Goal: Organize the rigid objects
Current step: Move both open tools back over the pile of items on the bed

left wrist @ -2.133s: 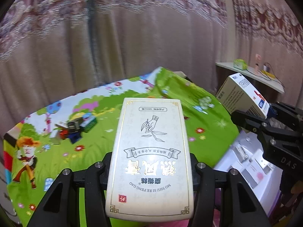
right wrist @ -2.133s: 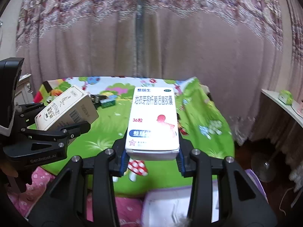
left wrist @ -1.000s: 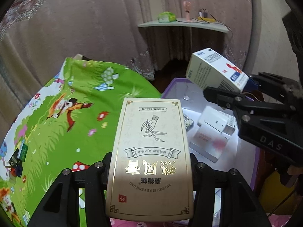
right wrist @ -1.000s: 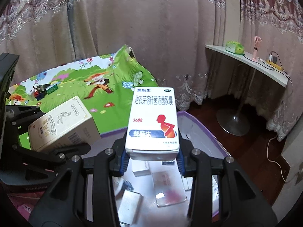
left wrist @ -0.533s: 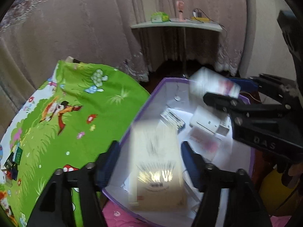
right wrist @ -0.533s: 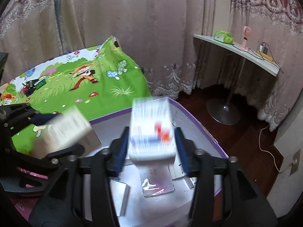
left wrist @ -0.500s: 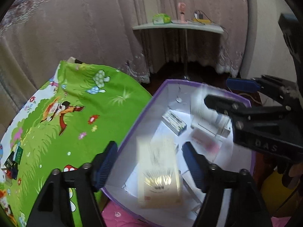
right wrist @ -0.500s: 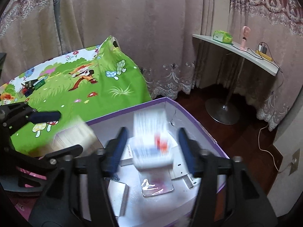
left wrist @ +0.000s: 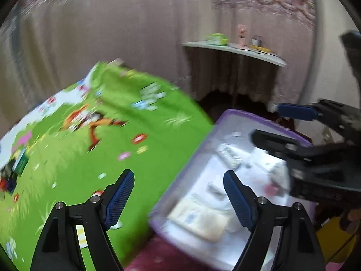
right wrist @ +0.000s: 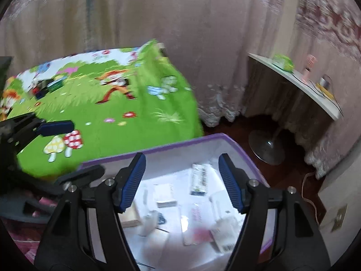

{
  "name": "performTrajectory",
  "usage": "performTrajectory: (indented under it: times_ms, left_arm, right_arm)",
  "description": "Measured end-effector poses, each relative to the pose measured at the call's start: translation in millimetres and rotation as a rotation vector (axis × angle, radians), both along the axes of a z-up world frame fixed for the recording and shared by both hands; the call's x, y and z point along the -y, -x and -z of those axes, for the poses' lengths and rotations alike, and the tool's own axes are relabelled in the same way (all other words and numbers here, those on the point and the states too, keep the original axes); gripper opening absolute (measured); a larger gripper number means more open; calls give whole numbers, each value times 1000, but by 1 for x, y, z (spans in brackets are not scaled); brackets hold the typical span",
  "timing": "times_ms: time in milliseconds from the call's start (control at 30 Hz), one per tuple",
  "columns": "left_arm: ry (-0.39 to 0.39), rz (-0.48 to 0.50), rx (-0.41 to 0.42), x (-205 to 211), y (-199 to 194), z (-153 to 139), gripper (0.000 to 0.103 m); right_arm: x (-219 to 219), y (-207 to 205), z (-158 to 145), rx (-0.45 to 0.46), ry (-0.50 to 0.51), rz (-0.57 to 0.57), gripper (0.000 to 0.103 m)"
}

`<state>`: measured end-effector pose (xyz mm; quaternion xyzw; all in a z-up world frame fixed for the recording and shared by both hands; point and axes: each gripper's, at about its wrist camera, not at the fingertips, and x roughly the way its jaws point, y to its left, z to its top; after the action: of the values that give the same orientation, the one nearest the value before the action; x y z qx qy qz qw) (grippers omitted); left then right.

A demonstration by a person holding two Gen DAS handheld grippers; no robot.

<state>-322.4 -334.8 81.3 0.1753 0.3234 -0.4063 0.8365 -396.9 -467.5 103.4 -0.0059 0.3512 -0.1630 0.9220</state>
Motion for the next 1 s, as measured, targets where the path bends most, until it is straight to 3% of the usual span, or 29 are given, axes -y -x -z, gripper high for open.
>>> performTrajectory:
  times_ms: [167, 333, 433, 600, 700, 767, 933, 1000]
  left_arm:
    - [-40, -268, 8, -82, -64, 21, 82]
    - [-81, -591, 70, -207, -129, 27, 82]
    - [-104, -773, 77, -284, -166, 33, 82]
    - [-82, -991, -52, -382, -206, 55, 82]
    - [54, -1028, -172, -415, -210, 64, 82]
    - [88, -1030, -181, -419, -209, 64, 84]
    - [11, -1019, -175, -409, -213, 68, 92]
    - [0, -1009, -178, -406, -213, 69, 95]
  right_arm:
    - [-60, -56, 10, -62, -15, -221, 75]
    - [-128, -139, 33, -138, -131, -432, 75]
    - [-168, -198, 45, -142, -185, -486, 75]
    - [-211, -308, 59, -140, -346, -416, 75]
    - [-229, -363, 62, -146, -391, -340, 75]
    - [-237, -401, 62, -139, -405, -273, 75]
    - [-245, -465, 71, -181, -530, -100, 75]
    - [-258, -481, 77, -217, -503, -77, 75]
